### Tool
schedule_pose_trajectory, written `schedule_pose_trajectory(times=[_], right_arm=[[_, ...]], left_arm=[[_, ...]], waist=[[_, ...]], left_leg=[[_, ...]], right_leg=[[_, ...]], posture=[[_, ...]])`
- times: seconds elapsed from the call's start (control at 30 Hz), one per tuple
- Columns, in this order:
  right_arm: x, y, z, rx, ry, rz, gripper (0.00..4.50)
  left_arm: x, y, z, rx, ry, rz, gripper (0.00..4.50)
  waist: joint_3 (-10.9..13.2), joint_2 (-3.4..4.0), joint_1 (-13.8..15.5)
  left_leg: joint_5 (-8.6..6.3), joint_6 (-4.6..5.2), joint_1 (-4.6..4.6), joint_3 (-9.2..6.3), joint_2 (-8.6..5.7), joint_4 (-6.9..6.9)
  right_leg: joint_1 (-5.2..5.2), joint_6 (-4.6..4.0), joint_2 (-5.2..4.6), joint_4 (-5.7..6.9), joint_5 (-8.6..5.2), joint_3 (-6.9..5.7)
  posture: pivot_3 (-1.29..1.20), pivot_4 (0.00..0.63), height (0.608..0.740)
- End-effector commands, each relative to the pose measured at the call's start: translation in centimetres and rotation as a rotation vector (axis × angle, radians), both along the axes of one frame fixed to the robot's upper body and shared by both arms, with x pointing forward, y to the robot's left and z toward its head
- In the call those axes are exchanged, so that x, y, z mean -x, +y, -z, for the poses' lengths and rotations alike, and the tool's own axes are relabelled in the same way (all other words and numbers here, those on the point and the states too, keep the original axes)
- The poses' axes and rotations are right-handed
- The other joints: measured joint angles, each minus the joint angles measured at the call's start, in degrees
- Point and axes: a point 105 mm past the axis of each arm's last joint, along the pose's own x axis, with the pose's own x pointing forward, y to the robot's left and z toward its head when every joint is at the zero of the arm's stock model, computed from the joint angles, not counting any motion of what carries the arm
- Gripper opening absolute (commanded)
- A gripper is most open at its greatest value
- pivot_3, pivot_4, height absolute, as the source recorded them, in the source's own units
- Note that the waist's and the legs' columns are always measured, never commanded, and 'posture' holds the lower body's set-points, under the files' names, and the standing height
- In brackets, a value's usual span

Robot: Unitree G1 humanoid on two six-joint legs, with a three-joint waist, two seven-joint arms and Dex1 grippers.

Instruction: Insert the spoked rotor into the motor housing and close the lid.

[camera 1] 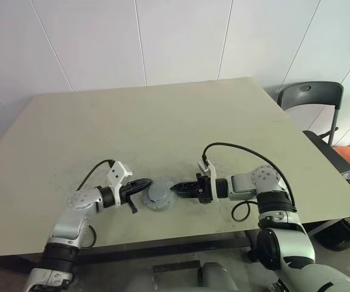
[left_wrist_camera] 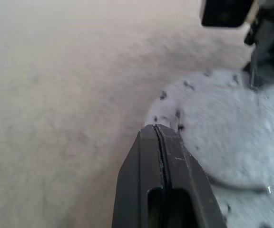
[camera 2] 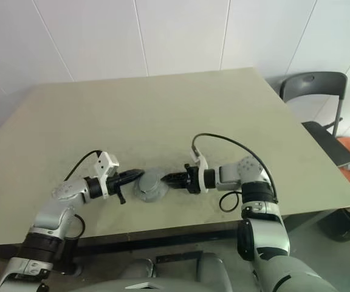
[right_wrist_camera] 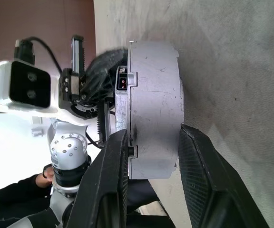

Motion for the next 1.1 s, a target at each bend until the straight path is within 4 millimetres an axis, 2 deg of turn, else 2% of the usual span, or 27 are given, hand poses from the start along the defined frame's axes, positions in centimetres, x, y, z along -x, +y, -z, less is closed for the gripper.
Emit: schedule_pose_trajectory(times=[0.03, 0.1, 0.13, 0.17, 0.2, 0.27, 0.4, 0.53, 0.67, 0.77, 0.9, 1.1], right_arm=[[-0.2, 0.8, -1.9, -0.072, -0.049, -0.025, 1.14], [-0.1, 0.7, -2.1, -0.079, -0.054, -0.031, 1.14], [-0.2, 0.7, -2.2, -0.082, -0.056, -0.032, 1.14], [-0.3, 0.7, -2.5, -0.094, -0.057, -0.029, 1.14], [-0.4, 0.7, -2.8, -0.111, -0.058, -0.023, 1.14], [-0.7, 0.6, -3.4, -0.137, -0.067, -0.017, 1.14], [-1.6, 0.2, -5.1, -0.171, -0.102, 0.0, 1.14], [-2.5, -0.3, -6.4, -0.182, -0.133, 0.021, 1.14], [-3.0, -0.7, -7.3, -0.18, -0.156, 0.033, 1.14], [-3.1, -0.8, -8.0, -0.196, -0.174, 0.026, 1.14], [-2.9, -0.3, -8.9, -0.217, -0.204, -0.004, 1.14], [-2.4, 0.2, -9.8, -0.257, -0.228, -0.037, 1.14]], left_arm=[[-0.8, 2.1, -3.2, 0.145, -0.049, -0.134, 0.0], [-0.2, 3.1, -4.1, 0.288, -0.037, -0.16, 0.0], [0.3, 3.7, -3.7, 0.283, -0.026, -0.17, 0.0], [0.7, 4.2, -2.8, 0.262, 0.014, -0.181, 0.28], [1.3, 4.6, -2.1, 0.257, 0.053, -0.186, 0.35], [2.3, 4.8, -1.8, 0.332, 0.103, -0.175, 0.73], [3.7, 5.1, -2.2, 0.484, 0.175, -0.171, 1.97], [2.8, 5.9, -3.2, 0.652, 0.253, -0.255, 3.36], [3.0, 5.2, -5.2, 0.888, 0.377, -0.152, 4.5], [3.5, 4.5, -6.1, 1.009, 0.456, -0.078, 4.5], [4.5, 1.9, -5.4, 1.05, 0.592, 0.01, 4.5], [4.4, 1.6, -4.4, 1.016, 0.611, -0.033, 4.5]], waist=[[0.0, 0.0, 0.0], [0.0, 0.0, -0.1], [0.0, 0.0, -0.1], [0.0, 0.0, -0.1], [0.0, 0.01, -0.1], [0.0, 0.02, 0.0], [0.1, -0.03, 0.1], [0.1, -0.03, 0.1], [0.1, -0.03, 0.0], [0.1, -0.03, -0.1], [0.1, -0.03, 0.0], [0.1, -0.04, 0.1]], left_leg=[[0.0, 0.0, -0.01, -0.01, 0.0, -0.02], [0.0, 0.0, -0.05, -0.01, 0.0, -0.03], [0.0, 0.0, -0.06, 0.0, 0.0, -0.03], [0.0, 0.0, -0.07, 0.01, 0.0, -0.02], [-0.01, 0.01, -0.07, 0.01, 0.0, -0.02], [-0.01, 0.02, -0.08, 0.02, 0.0, -0.03], [-0.01, 0.03, -0.14, 0.0, 0.0, 0.03], [-0.02, 0.02, -0.13, -0.01, 0.0, 0.1], [-0.02, 0.02, -0.14, -0.02, 0.0, 0.04], [-0.04, 0.07, -0.19, -0.01, 0.0, 0.01], [-0.06, 0.09, -0.19, 0.01, 0.0, -0.01], [-0.06, 0.09, -0.17, 0.01, -0.01, 0.03]], right_leg=[[-0.03, 0.01, 0.0, 0.01, 0.0, 0.0], [-0.05, 0.01, 0.0, 0.01, 0.01, 0.0], [-0.06, 0.01, 0.0, -0.01, 0.01, 0.0], [-0.06, 0.01, 0.0, -0.04, 0.0, 0.0], [-0.06, 0.0, 0.0, -0.06, 0.0, 0.0], [-0.06, -0.01, 0.0, -0.06, 0.0, 0.0], [-0.07, -0.2, 0.0, -0.08, -0.11, -0.01], [-0.01, -0.2, 0.0, -0.08, -0.11, -0.02], [-0.03, -0.19, 0.0, -0.12, -0.11, -0.03], [-0.05, -0.09, -0.01, -0.2, -0.05, -0.02], [-0.06, -0.03, 0.0, -0.23, -0.01, -0.02], [-0.05, -0.22, 0.01, -0.22, -0.11, -0.02]], posture=[[0.0, 0.0, 0.74], [0.0, 0.0, 0.74], [0.0, 0.0, 0.74], [0.0, 0.0, 0.74], [0.0, 0.0, 0.74], [0.0, 0.0, 0.74], [0.0, 0.0, 0.74], [0.0, 0.0, 0.74], [0.0, 0.0, 0.74], [0.0, 0.0, 0.74], [0.0, 0.0, 0.74], [0.0, 0.0, 0.74]])
